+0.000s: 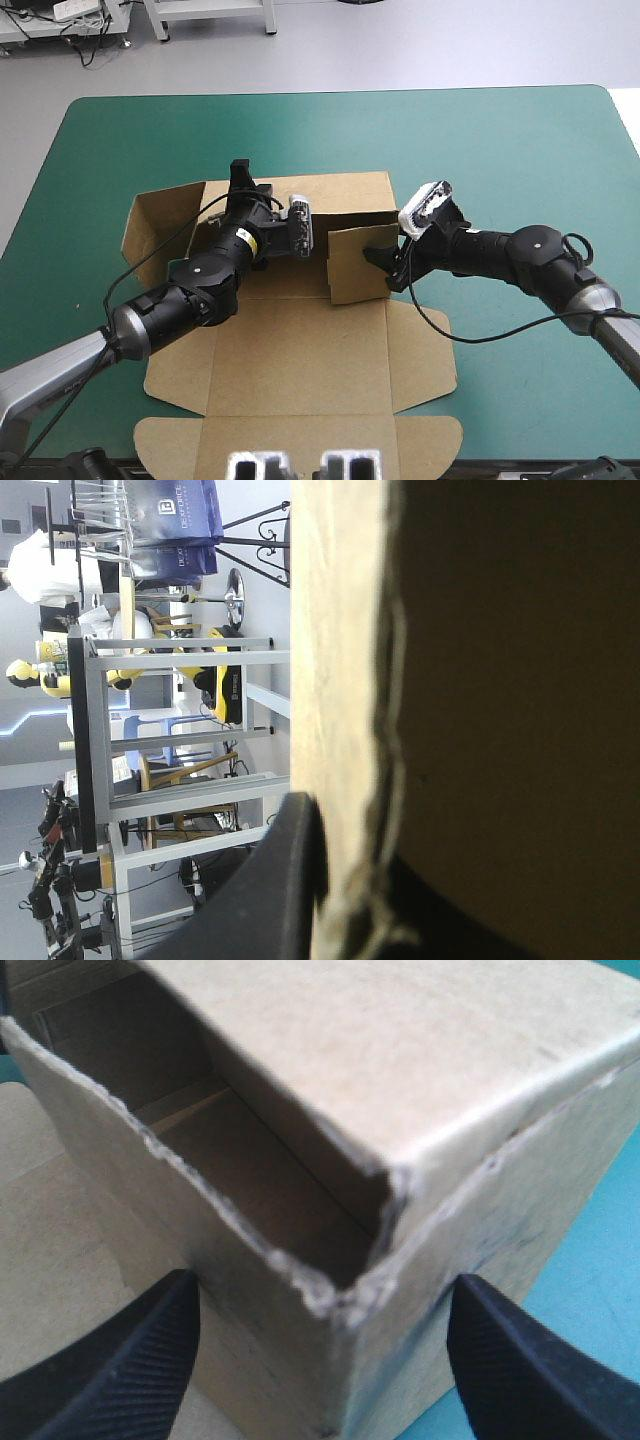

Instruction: Fold the box

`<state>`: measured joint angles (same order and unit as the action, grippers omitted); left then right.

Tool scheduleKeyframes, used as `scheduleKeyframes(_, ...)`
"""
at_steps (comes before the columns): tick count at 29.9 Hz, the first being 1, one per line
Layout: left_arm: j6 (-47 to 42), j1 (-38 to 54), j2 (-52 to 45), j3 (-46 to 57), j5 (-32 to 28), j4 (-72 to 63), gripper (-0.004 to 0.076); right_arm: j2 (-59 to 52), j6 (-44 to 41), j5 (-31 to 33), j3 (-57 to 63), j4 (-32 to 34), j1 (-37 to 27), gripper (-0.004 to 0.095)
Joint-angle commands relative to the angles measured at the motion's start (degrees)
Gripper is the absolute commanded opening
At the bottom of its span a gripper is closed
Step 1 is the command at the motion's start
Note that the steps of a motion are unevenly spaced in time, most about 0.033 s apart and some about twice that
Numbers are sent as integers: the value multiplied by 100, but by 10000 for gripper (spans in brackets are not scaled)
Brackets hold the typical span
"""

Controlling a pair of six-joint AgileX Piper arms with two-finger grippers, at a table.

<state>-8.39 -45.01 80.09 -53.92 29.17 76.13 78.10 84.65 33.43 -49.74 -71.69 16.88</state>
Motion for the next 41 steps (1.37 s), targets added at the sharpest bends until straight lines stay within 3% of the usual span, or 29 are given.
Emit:
scheduleKeyframes(1,5,-350,-54,-111,-208,-416,16,-182,-145,-544,-144,-227,246,652)
scheduleKeyframes(6,18,-600,-54,-111,62,-735,15,-182,-461,-1240,-144,-135,549,652)
scheduleKeyframes(13,18,-625,-54,-111,185,-911,15,-182,-1587,-1301,-144,755,718,540)
scheduleKeyframes(16,39,-625,-54,-111,263,-1053,15,-172,-1717,-1091,-144,845,718,407)
scheduleKeyframes(19,321,-625,-54,-111,360,-1383,18,-174,-1717,-833,-144,838,718,208)
scheduleKeyframes(23,1218,-625,-54,-111,411,-2233,100,-174,-1705,-588,-144,799,718,-20)
scheduleKeyframes(27,1356,-625,-54,-111,411,-2494,227,-174,-1705,-737,-144,669,718,-24)
scheduleKeyframes(33,1335,-625,-159,-111,333,-2504,442,-174,-1722,-1624,-278,669,707,-24)
scheduleKeyframes(38,1335,-625,-410,-111,193,-2605,494,-147,-1722,-2528,-429,669,695,-24)
scheduleKeyframes(41,1335,-630,-576,-111,23,-2650,494,9,-1722,-2556,-608,669,624,-24)
